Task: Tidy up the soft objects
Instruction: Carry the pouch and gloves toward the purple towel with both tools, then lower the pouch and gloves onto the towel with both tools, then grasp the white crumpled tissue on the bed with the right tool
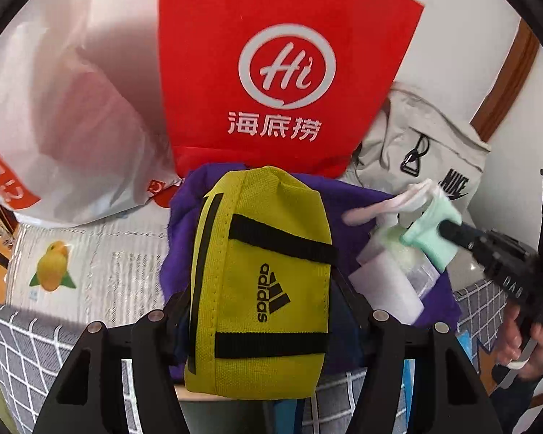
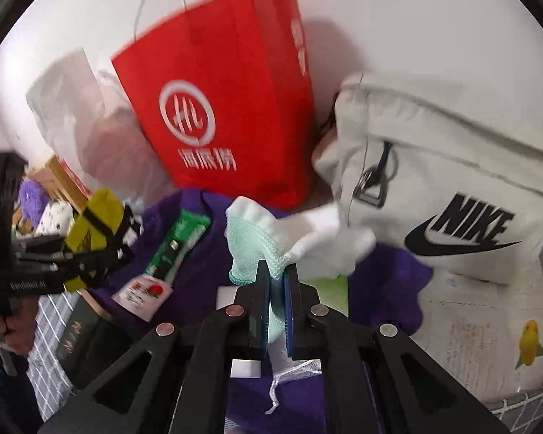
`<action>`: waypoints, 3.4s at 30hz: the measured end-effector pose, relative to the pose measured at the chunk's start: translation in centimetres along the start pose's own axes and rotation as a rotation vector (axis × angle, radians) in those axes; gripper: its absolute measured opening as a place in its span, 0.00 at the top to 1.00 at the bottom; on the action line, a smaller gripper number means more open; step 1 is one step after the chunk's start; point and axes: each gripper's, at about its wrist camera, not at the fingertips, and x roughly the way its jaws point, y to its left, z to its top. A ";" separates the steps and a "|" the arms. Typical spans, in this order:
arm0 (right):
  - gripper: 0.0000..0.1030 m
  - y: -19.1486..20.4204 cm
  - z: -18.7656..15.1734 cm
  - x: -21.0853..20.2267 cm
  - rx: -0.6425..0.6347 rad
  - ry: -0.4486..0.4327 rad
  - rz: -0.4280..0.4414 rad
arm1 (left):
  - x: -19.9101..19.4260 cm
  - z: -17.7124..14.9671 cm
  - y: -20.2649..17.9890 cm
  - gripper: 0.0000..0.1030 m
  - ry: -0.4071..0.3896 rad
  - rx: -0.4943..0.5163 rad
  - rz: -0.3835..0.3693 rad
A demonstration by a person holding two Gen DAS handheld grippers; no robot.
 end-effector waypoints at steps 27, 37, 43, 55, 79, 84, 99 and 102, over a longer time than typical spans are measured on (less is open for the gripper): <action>0.53 -3.9 -1.9 0.1 -0.038 0.098 -0.024 | 7.8 2.1 -2.2 0.39 0.135 0.015 -0.002; 0.51 -4.3 -1.3 -0.7 -0.015 0.076 -0.042 | 10.0 2.3 -3.1 0.29 0.155 0.010 0.011; 0.51 -4.4 -1.2 -0.6 0.012 0.068 -0.034 | 9.1 2.6 -2.8 0.21 0.138 -0.003 0.042; 0.51 -0.6 -0.3 -2.9 -0.004 0.015 -0.006 | 3.2 0.0 -2.0 0.21 0.096 0.000 0.084; 0.63 11.8 -16.6 -11.3 -0.154 0.078 0.081 | -10.2 -15.3 0.0 0.21 0.019 -0.047 0.035; 0.69 13.7 -19.1 -10.4 -0.198 0.128 0.075 | -11.3 -17.7 0.5 0.21 0.012 -0.052 0.019; 0.69 15.3 -22.7 -5.7 -0.317 0.272 -0.176 | -11.2 -21.9 2.6 0.21 0.035 -0.083 -0.048; 0.71 14.8 -22.8 -5.0 -0.295 0.284 -0.186 | -11.2 -22.1 3.0 0.21 0.030 -0.100 -0.066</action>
